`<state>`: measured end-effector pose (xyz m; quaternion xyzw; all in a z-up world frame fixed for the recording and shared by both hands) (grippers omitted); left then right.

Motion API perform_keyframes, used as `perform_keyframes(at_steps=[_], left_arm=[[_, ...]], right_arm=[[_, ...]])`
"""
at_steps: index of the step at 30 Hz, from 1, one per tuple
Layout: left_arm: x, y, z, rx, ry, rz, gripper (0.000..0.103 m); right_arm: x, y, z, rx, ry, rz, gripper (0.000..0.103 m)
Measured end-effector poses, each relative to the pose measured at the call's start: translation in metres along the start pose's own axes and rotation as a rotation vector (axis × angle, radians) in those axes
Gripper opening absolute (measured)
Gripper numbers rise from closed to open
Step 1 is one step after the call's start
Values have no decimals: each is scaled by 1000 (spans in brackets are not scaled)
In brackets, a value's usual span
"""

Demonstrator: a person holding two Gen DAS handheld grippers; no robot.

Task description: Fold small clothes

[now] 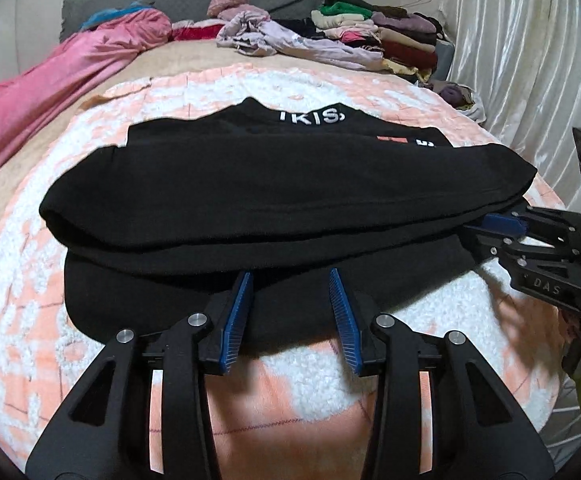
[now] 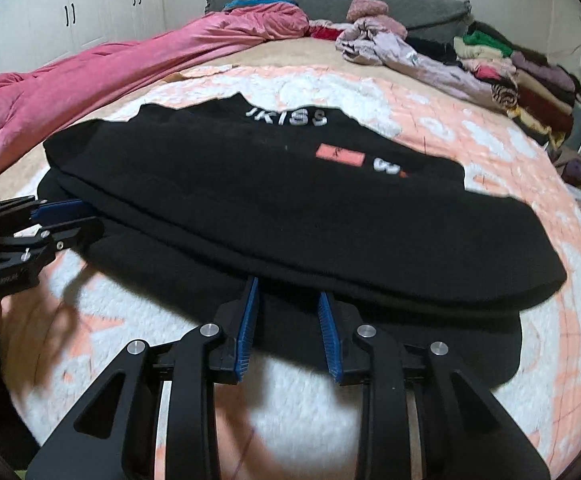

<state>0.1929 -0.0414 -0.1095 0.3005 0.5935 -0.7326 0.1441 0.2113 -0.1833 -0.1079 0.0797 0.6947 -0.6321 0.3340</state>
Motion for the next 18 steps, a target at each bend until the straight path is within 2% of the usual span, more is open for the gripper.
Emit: perform_keyframes(at_steps=[8,11,12,14,18], left_arm=[[-13,-13,5,62,8,84,33],[-16,-24,18,109,43,131,39],[-17,-26,22,119,55,143,44],[-16,-22,29,135,70,134,48],[-23,-4,23,93,72,102,48]], right_arm=[[-46,3,3,-53,17,51,28],[-66,10,11,-68,54,56,28],[-72,12,15,-77,70,56,28],[-86,17,23,-92,105,58,28],[-108,30,38,-78,145,56,28]])
Point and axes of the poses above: each gripper's, at about its wrist camera, not at the fingertips, and y roughly the way its jaws point, z to its right, x to its underside, the point moved 9 cm from there along y, roughly the way its jaws point, and after that the axes turned 7 degrees about -z, right-handed, at the moved point
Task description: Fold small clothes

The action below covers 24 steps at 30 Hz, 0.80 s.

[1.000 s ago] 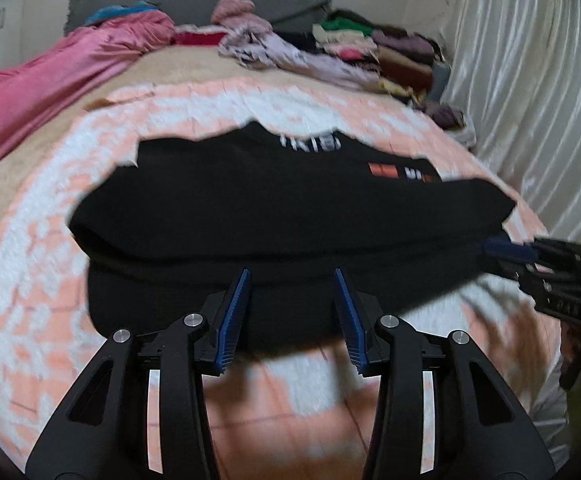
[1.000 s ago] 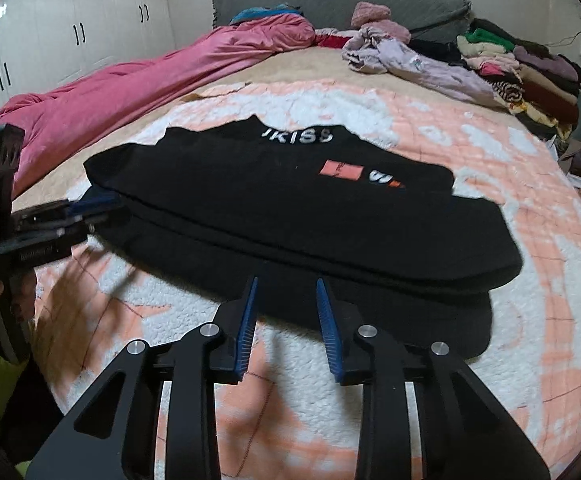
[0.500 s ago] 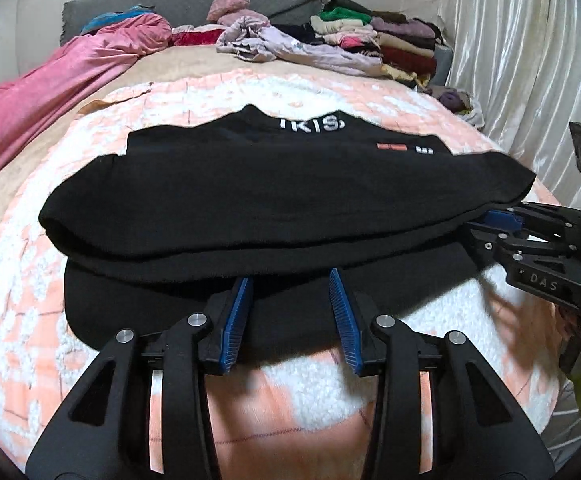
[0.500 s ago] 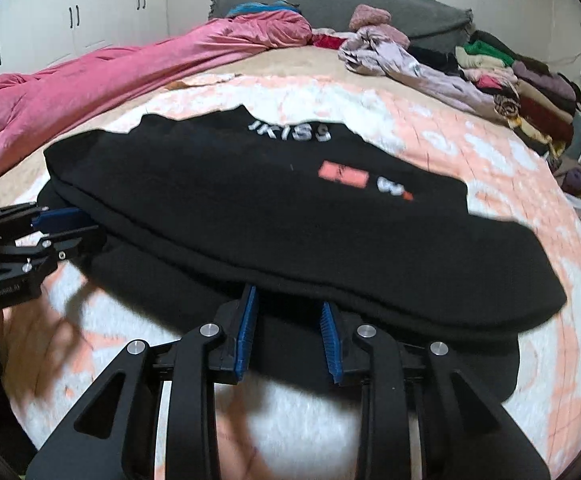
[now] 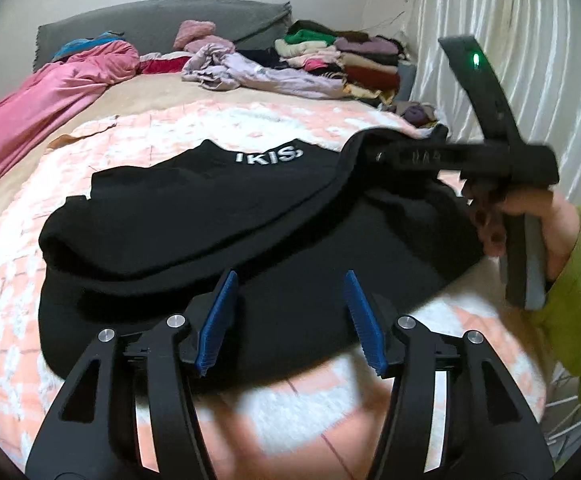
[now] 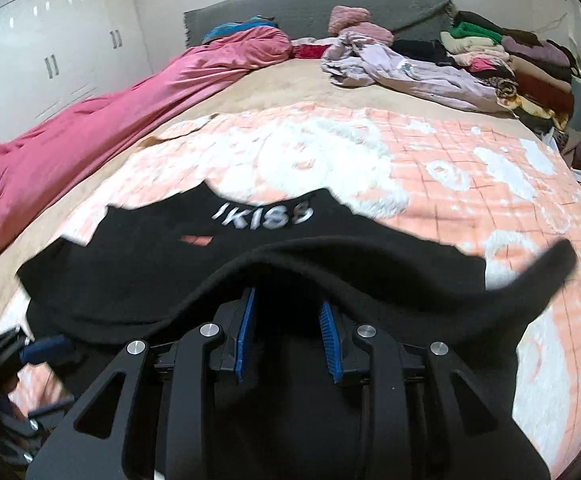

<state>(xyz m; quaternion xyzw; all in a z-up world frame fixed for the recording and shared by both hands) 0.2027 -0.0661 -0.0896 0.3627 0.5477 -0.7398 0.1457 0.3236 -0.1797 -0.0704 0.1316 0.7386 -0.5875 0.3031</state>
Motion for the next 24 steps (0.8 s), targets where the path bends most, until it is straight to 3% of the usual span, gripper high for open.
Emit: perform_keyframes(at_steps=[5,11,16,20,22,24], left_arm=[[-16,11,-30,-39,-50,-6,50],[-43,21,-85,-71,-226,-14,51],[-73,16,-131,-126,-407,24,52],[-68,7,-166,-150,-492,61,55],[-57,7,-185,-185,-504,41,55],[-47,12,-198,-151,-546,-3,56]], right_arm=[[-12,13,16,7,52,-12,29],[-14,18,30,26,96,-6,29],[-15,-3,47,48,125,46,36],[-11,-27,71,109,124,72,44],[-7,-34,86,156,119,70,45],[-3,-36,99,188,131,62,46]])
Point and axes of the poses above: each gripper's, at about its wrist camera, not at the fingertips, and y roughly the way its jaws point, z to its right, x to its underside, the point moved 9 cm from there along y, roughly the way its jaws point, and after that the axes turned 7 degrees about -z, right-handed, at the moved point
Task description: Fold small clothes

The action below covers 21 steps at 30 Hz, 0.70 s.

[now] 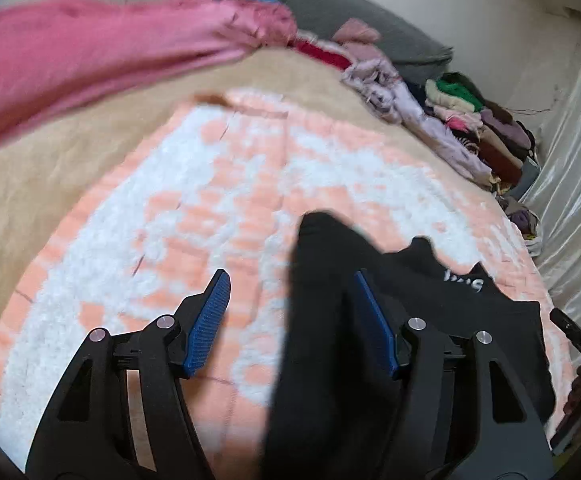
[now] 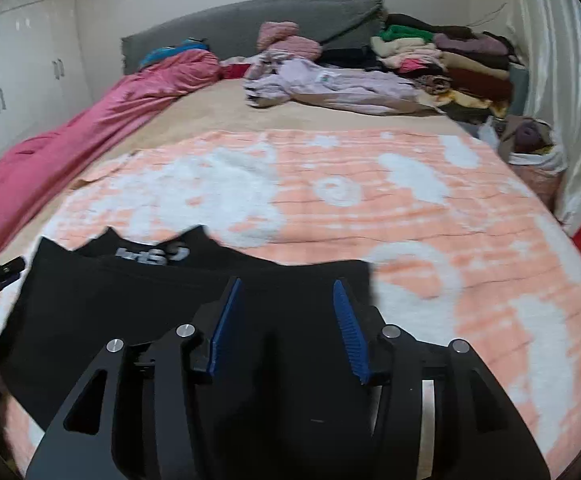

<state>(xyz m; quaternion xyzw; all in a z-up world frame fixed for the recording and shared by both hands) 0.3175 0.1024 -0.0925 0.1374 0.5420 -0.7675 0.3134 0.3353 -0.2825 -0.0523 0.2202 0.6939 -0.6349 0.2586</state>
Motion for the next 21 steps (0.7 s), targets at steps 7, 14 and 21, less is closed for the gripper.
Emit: perform_keyframes(at_steps=[7,14,21], left_arm=[[13,4,6,135,-22,-55,57],[22,11,24,62,92,-56,28],[15,-9,30,80,118,32,5]], right_arm=[[11,23,32,31,103,-73,47],[9,49,35,-26,155,-129,45],[-4,30,26,-67,117,-25,9]])
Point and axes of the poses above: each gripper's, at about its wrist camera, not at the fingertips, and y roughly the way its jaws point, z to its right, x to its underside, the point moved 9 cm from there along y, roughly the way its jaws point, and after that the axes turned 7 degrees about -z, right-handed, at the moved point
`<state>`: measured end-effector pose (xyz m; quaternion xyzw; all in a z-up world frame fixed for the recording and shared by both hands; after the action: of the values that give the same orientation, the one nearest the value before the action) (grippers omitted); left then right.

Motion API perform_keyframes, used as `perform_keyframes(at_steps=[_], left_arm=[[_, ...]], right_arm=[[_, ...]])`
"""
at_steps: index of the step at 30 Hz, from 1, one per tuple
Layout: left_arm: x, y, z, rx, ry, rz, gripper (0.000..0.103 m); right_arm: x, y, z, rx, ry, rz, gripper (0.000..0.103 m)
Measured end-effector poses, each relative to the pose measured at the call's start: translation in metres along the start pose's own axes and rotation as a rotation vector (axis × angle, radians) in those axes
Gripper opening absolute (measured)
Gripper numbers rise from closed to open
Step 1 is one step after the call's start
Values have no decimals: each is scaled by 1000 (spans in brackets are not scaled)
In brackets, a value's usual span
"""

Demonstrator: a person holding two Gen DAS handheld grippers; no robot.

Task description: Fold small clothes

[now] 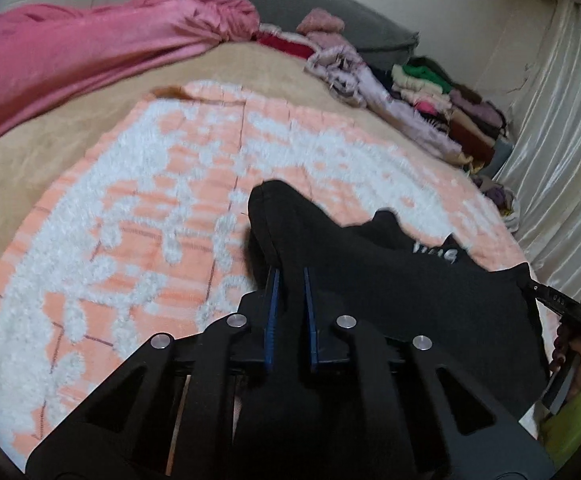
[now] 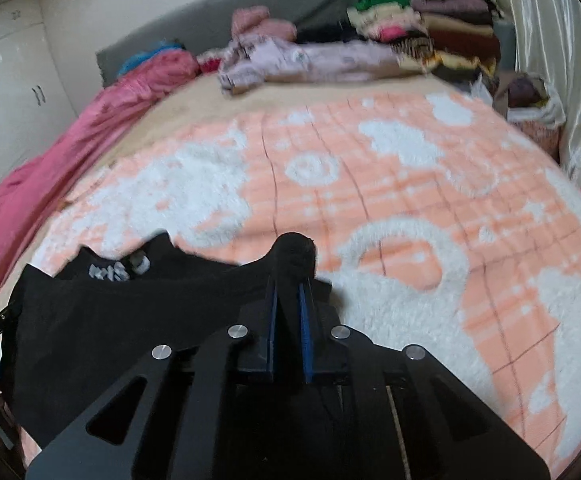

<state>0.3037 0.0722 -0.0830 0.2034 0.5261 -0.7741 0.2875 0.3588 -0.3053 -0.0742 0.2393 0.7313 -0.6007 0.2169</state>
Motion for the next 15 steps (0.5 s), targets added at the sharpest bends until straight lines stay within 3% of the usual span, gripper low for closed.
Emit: perform_keyframes(at_steps=[6,10,15], left_arm=[[-14,-20,17,-55,100,107,5],[-7,-1,4,-133,94,40,5],[-1,15,-12,-134,30,-26,6]], right_arm=[[-24,-18,-3,18,-33,77,8],[-21,2,3,65,-46,35,8],[-2,33,13,120,-30,-58,9]])
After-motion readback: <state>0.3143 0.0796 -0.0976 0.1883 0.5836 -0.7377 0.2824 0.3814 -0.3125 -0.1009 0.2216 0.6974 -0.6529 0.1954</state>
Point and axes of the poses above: each gripper's, at about its wrist camera, not at the fingertips, and y roughly the way its jaws point, z to its right, x to its underside, the point moved 9 cm from there along y, roughly the way its jaws point, and after that the axes turned 7 degrees about -z, right-handed, at the moved point
